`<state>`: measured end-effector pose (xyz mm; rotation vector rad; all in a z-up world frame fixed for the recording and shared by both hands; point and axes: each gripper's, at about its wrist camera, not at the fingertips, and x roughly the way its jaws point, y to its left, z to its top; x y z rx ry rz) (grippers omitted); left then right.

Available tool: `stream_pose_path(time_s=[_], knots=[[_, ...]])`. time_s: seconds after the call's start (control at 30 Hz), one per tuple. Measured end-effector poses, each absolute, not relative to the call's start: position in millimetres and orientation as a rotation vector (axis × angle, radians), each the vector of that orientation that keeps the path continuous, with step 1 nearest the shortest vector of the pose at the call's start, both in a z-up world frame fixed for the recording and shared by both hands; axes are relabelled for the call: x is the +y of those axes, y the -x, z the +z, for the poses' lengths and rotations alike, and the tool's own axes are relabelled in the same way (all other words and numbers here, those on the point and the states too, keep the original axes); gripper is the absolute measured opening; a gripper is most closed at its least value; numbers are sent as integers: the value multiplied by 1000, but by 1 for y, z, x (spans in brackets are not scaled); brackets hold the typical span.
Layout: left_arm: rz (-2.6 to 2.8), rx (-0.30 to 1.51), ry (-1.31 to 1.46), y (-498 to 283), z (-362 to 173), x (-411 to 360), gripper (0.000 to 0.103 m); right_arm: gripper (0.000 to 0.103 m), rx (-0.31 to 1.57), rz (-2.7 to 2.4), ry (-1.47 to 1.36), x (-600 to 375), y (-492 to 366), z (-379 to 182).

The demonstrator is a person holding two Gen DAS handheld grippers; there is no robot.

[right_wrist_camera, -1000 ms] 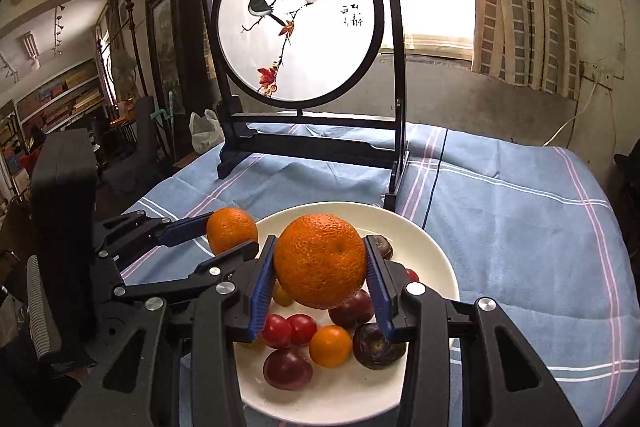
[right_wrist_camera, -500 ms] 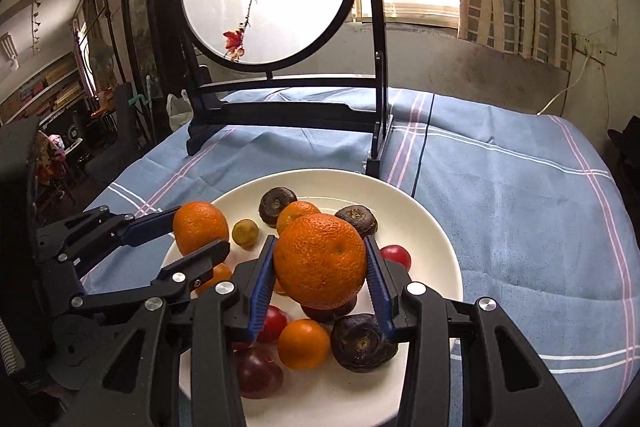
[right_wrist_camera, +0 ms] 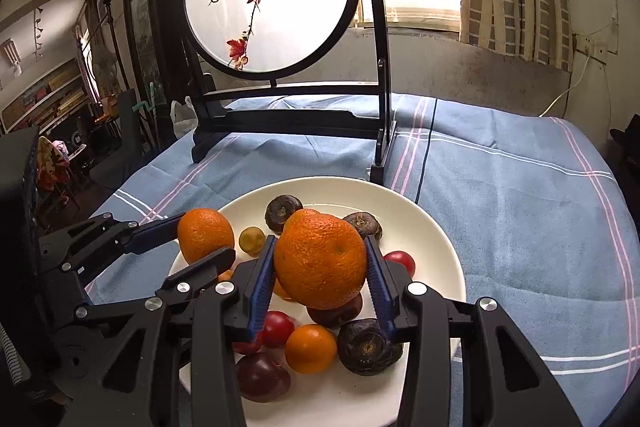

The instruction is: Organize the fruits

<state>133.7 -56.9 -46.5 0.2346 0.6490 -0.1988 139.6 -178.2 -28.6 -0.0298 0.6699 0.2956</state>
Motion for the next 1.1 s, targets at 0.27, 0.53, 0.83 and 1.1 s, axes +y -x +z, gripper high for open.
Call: stream_pose_path(time_s=[0.27, 0.53, 0.83, 1.1], knots=[[-191, 656, -247, -137, -52, -58, 52, 57, 689, 268, 33, -180, -145, -39], [-178, 572, -247, -124, -37, -57, 77, 74, 599, 265, -1, -186, -130, -16], [-148, 486, -244, -97, -10, -49, 96, 87, 437, 227, -19, -195, -73, 34], [-149, 417, -277, -51, 9, -52, 98, 88, 423, 193, 68, -184, -21, 31]])
